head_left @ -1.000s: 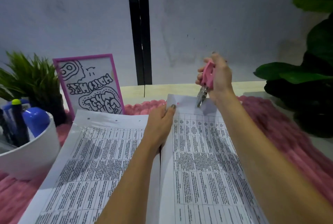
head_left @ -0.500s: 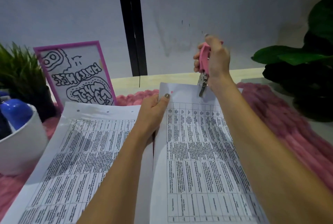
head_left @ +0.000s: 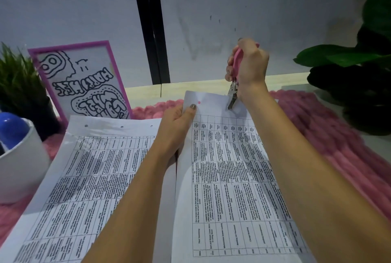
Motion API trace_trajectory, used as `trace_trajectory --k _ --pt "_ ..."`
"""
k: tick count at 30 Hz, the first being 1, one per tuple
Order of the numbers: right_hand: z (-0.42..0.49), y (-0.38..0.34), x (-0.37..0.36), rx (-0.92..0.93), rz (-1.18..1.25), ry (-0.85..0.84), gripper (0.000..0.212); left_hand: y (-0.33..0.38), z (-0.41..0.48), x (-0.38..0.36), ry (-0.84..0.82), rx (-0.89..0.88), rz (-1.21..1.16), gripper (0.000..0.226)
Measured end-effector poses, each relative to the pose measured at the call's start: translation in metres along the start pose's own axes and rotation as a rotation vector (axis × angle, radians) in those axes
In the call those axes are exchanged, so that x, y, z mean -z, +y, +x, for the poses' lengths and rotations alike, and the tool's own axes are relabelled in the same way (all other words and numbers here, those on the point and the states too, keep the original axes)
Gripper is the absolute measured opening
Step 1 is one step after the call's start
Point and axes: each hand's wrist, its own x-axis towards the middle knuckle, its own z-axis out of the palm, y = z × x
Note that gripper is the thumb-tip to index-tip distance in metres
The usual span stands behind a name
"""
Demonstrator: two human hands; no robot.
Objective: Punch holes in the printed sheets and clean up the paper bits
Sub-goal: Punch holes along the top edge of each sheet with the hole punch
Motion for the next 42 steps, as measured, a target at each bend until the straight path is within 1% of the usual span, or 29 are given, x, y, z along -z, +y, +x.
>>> trace_trajectory --k 4,5,7,9,11,14,19,24,27,30,34,38,40,42 --pt "0.000 0.002 0.002 -0.026 0.040 0.026 0.022 0.002 0.005 0.002 0.099 -0.003 -0.126 0.015" --pt "0.000 0.002 0.002 -0.026 0.042 0.017 0.021 0.004 0.006 0.004 0.095 0.001 -0.150 0.013" --pt "0.002 0.001 0.002 -0.017 0.045 -0.010 0.017 0.009 0.004 0.005 0.020 0.044 -0.167 0.008" --pt "0.003 -0.003 0.002 -0.013 0.027 -0.037 0.015 0.009 0.002 0.001 -0.015 0.089 -0.118 0.018" --pt "0.002 -0.005 0.001 -0.024 -0.005 -0.075 0.023 0.008 0.003 -0.005 0.042 0.062 -0.060 0.025" --pt "-0.004 -0.005 0.003 -0.045 -0.026 -0.132 0.035 0.004 0.005 -0.011 0.113 0.027 -0.069 0.020" --pt "-0.011 -0.009 0.018 -0.030 0.049 -0.255 0.036 0.004 0.005 -0.017 0.150 0.033 -0.095 0.014" --pt "-0.012 -0.010 0.017 0.075 0.087 -0.186 0.030 0.003 0.005 -0.019 0.153 0.020 -0.091 0.010" --pt "-0.013 -0.013 0.013 0.031 0.109 -0.215 0.032 0.000 0.007 -0.018 0.206 0.020 -0.080 0.012" --pt "-0.013 -0.015 0.011 -0.008 0.038 -0.272 0.032 -0.001 0.007 -0.017 0.227 0.014 -0.061 0.015" --pt "-0.014 -0.015 0.007 0.031 0.000 -0.241 0.034 0.006 0.002 -0.014 0.155 0.036 -0.031 0.020" --pt "-0.017 -0.016 0.002 0.061 -0.010 -0.204 0.034 0.016 -0.004 -0.012 0.084 0.023 0.037 0.015" --pt "-0.019 -0.017 -0.001 0.077 -0.028 -0.211 0.034 0.018 -0.005 -0.014 0.106 -0.004 0.032 0.019" --pt "-0.022 -0.018 -0.004 0.086 -0.038 -0.214 0.033 0.017 -0.003 -0.015 0.194 -0.067 0.054 0.026"
